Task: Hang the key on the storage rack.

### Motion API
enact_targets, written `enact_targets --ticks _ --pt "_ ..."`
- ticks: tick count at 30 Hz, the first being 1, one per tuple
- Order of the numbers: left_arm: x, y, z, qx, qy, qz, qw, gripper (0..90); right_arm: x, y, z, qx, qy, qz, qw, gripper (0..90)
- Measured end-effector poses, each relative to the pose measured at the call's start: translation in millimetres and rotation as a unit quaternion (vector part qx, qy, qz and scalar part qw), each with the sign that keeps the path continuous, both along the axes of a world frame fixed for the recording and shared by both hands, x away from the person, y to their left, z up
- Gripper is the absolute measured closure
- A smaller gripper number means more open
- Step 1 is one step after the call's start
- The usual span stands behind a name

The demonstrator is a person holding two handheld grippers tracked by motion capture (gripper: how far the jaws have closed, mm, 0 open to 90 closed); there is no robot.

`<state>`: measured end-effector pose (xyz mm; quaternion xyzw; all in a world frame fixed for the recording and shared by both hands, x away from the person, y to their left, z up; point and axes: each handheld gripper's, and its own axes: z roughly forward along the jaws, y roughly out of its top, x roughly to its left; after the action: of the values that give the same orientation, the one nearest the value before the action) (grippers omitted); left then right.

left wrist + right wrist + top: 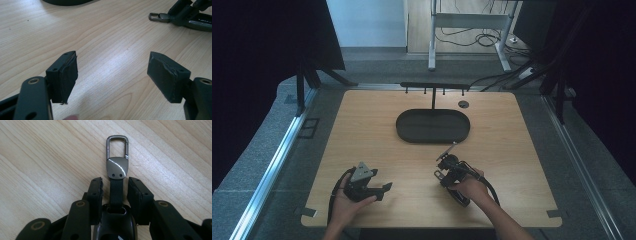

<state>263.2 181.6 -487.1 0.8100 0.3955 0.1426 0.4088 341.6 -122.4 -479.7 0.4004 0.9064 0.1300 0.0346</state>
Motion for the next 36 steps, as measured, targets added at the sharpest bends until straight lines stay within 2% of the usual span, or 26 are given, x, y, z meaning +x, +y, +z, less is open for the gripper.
enact_targets --ticks 3,8,13,23,36 --pt "0.0 -0.5 -0.4 0.001 0.0 -0.001 1.0 24.9 0.1 3.8 0.3 -0.019 -0.003 0.002 0.9998 66.8" --pt "-0.1 -0.1 0.0 0.0 0.0 0.0 1.0 24.9 3.2 9.5 1.6 -0.045 0.007 0.005 0.9989 69.1" --pt "0.2 0.1 -0.5 0.002 0.0 0.0 1.0 24.9 5.2 13.6 2.3 -0.056 0.018 0.009 0.9982 73.5" --pt "0.2 -2.1 -1.6 0.005 0.001 -0.002 1.0 24.9 6.2 12.7 2.0 -0.044 0.027 0.004 0.9986 79.3" --pt "-0.5 -3.6 -1.5 0.005 -0.003 -0.002 1.0 25.1 4.1 10.8 1.7 -0.036 0.019 0.005 0.9991 80.3"
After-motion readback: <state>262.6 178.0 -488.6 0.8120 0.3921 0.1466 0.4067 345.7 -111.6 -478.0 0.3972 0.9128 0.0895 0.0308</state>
